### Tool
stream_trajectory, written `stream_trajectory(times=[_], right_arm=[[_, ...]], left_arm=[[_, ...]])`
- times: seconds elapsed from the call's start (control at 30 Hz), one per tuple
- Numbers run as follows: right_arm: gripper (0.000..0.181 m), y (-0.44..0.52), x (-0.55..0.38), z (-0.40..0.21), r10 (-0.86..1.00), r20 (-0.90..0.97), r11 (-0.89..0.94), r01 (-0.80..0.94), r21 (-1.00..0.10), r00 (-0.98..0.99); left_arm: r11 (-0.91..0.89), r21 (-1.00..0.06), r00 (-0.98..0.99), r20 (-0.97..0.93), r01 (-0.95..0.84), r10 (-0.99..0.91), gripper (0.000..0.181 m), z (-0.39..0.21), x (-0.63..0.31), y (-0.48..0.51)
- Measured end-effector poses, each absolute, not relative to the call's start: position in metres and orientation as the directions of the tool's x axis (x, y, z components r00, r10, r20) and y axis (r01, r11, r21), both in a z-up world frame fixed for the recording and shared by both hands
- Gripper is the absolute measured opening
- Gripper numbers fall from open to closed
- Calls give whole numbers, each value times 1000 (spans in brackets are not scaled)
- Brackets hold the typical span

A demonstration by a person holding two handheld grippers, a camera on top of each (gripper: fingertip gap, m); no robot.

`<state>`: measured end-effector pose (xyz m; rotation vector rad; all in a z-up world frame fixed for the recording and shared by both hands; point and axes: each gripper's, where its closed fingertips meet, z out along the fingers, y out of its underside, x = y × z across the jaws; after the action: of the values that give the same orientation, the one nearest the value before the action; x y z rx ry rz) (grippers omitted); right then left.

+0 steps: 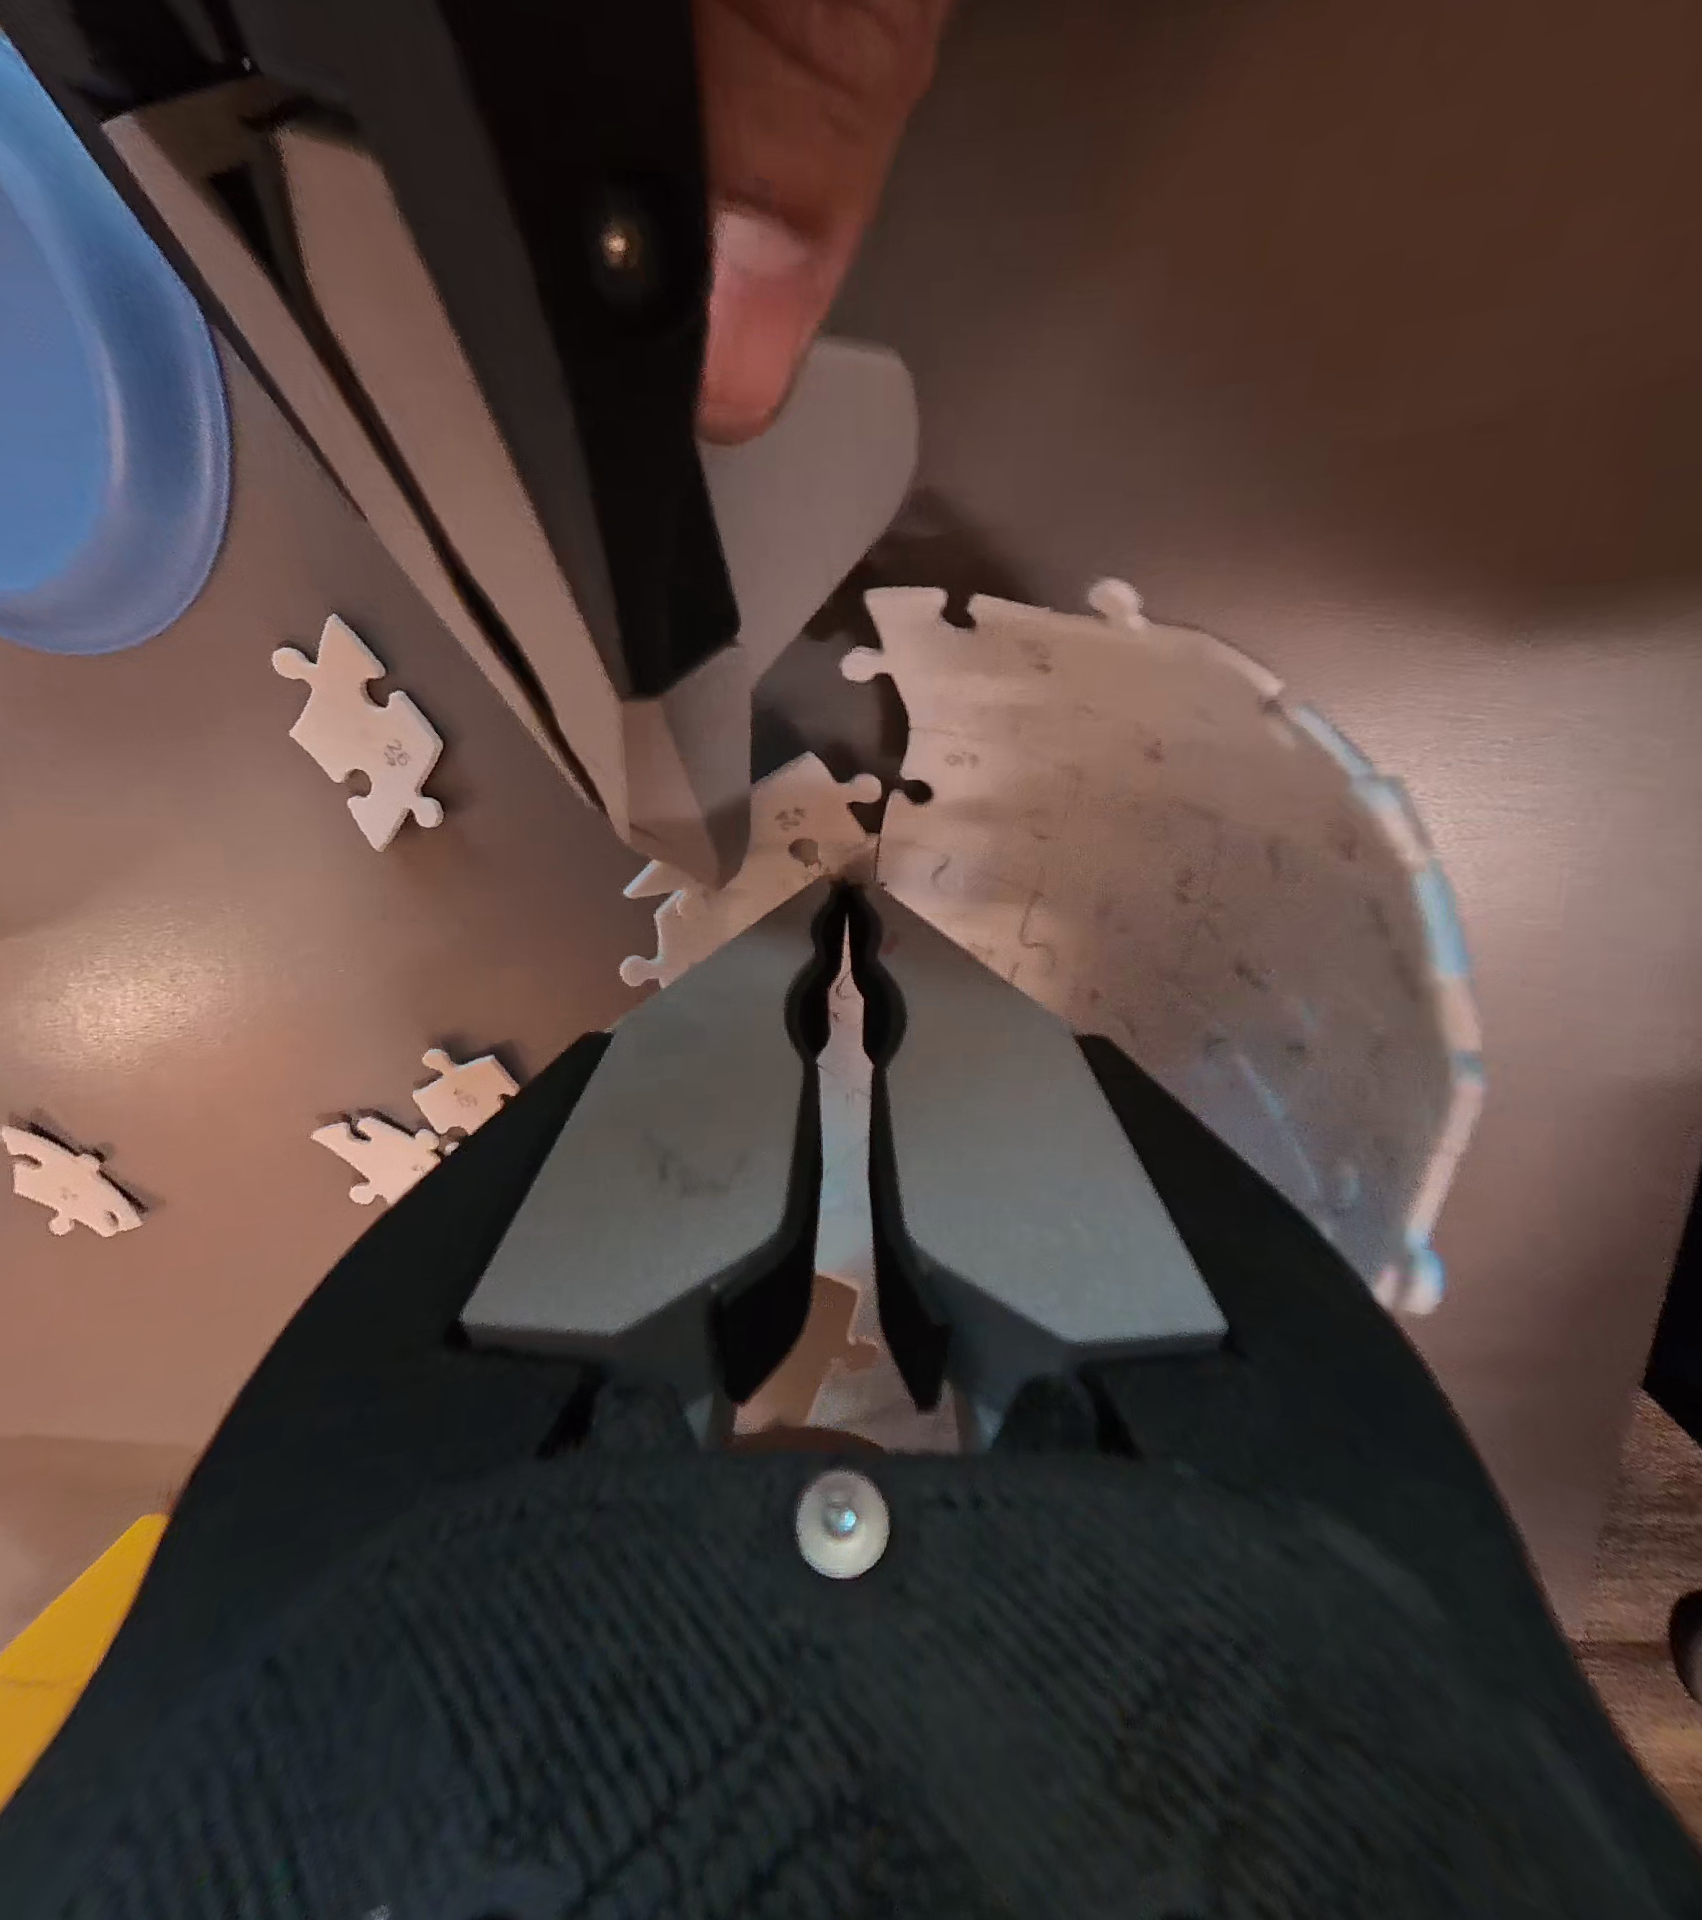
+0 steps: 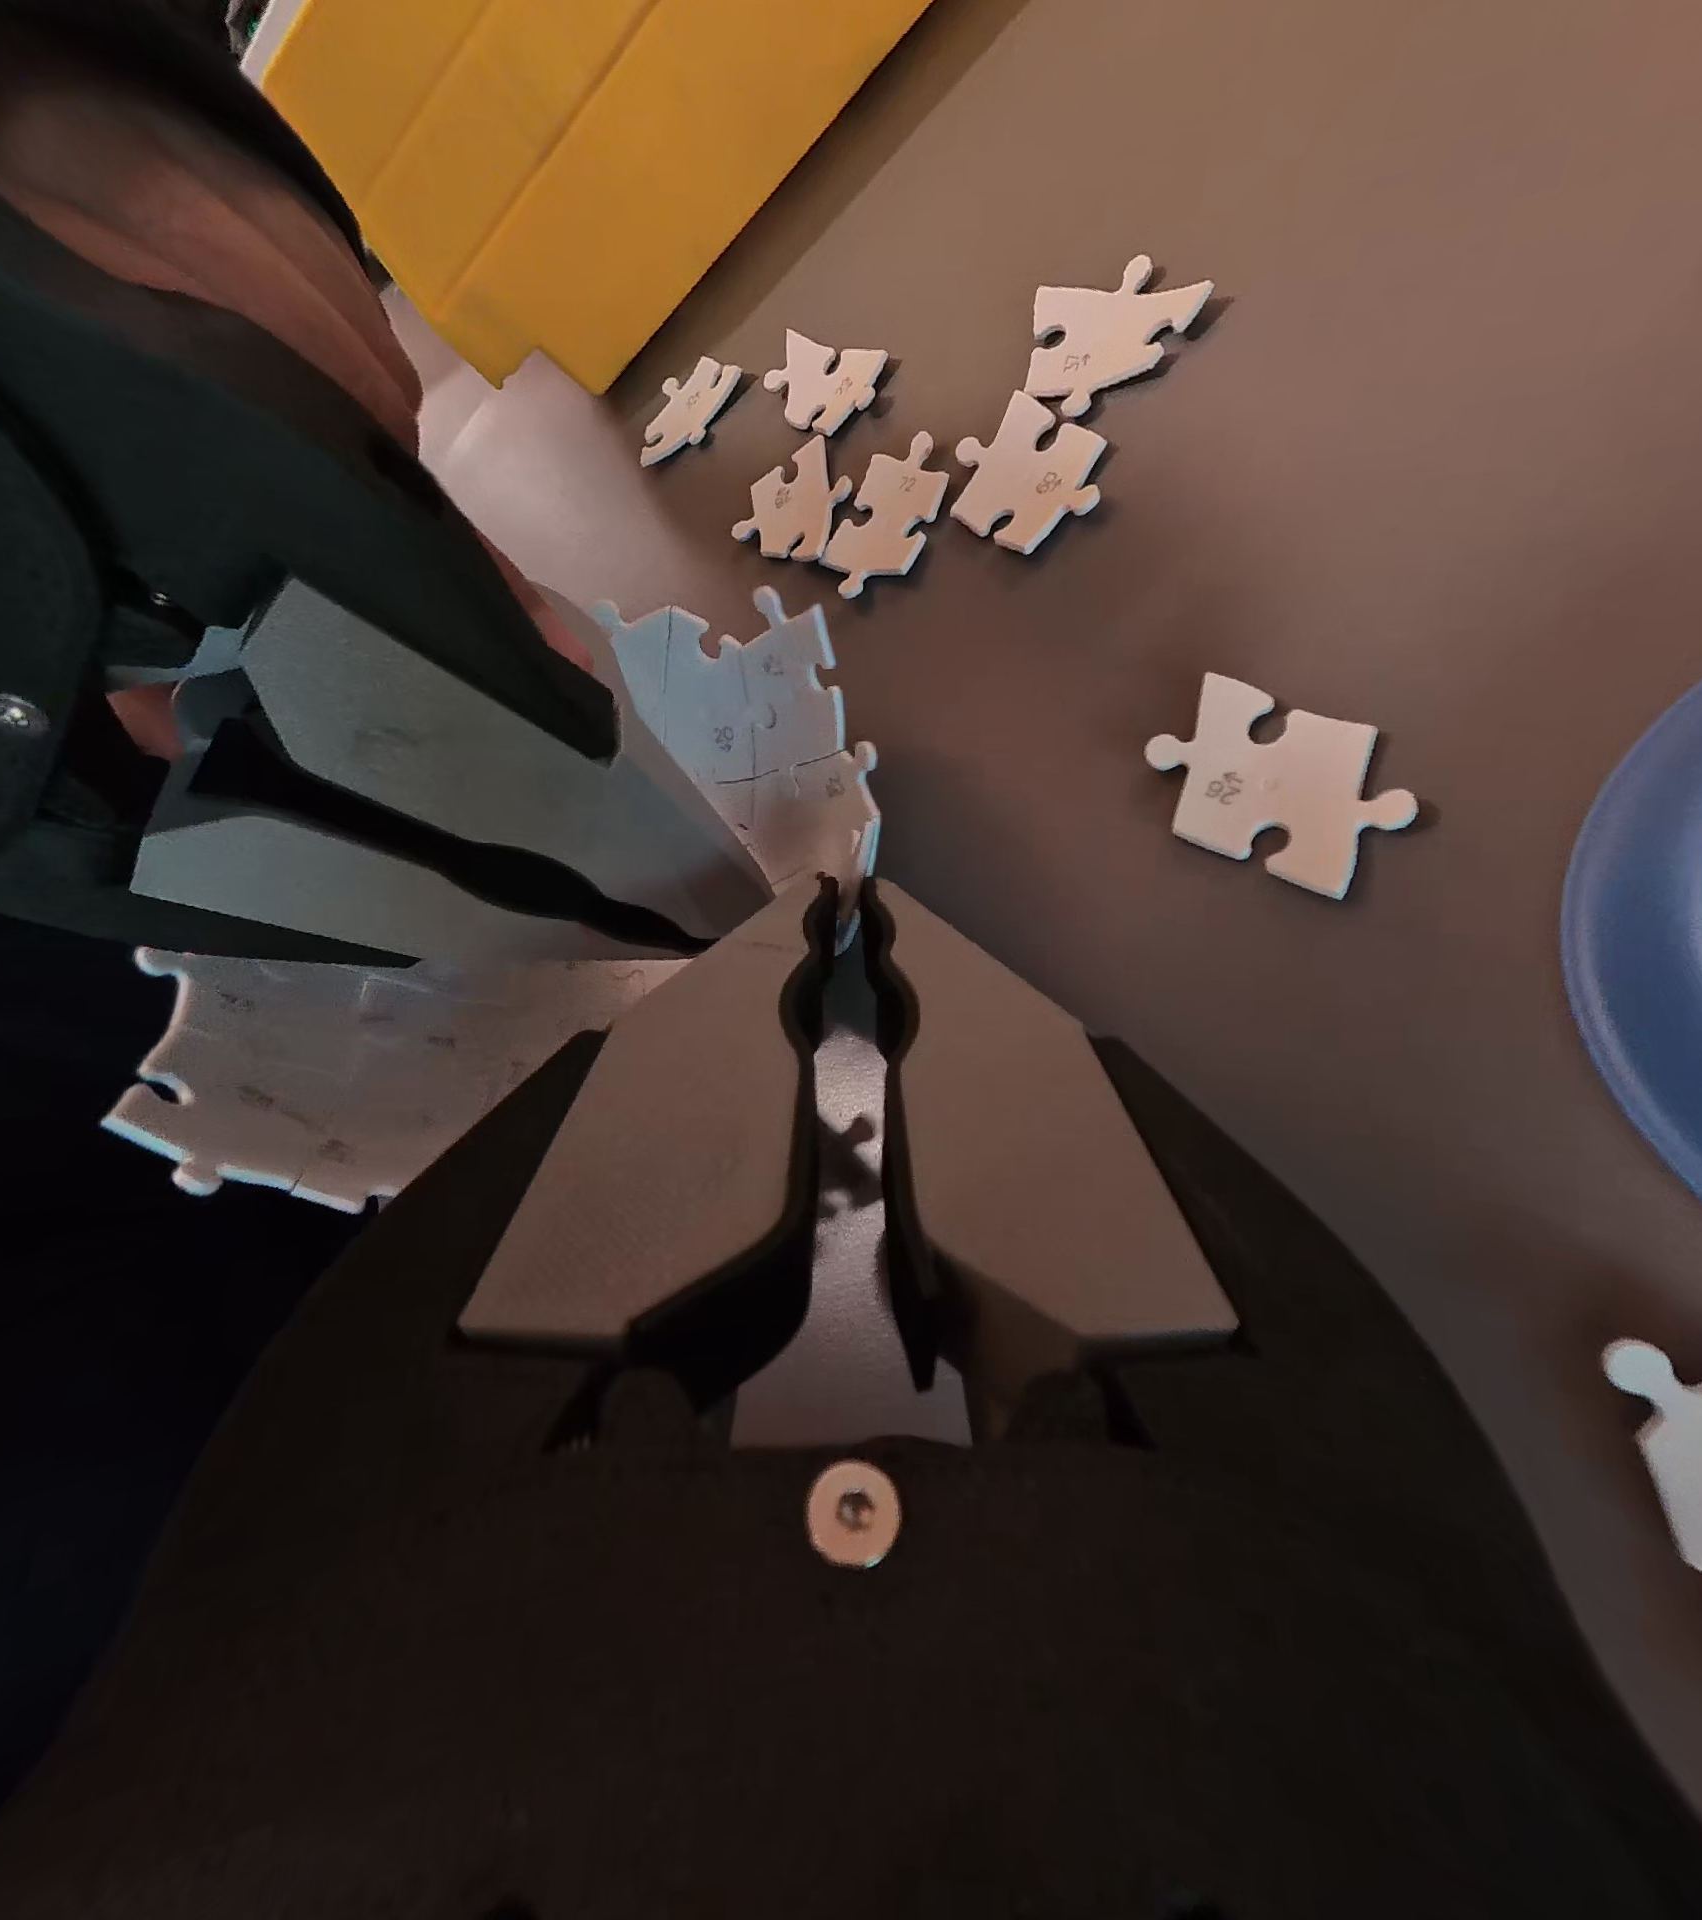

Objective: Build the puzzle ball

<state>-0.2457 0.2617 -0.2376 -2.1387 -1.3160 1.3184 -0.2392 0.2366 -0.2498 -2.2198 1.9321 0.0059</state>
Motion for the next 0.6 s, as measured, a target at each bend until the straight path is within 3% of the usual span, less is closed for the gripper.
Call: stream_trajectory(times=[0.6], right_arm=[[0,267,-242,-228,823,-532,-559,457,-692,201]], left_arm=[[-232,-84,238,-64,-969,-969,0,-250,-245,229]])
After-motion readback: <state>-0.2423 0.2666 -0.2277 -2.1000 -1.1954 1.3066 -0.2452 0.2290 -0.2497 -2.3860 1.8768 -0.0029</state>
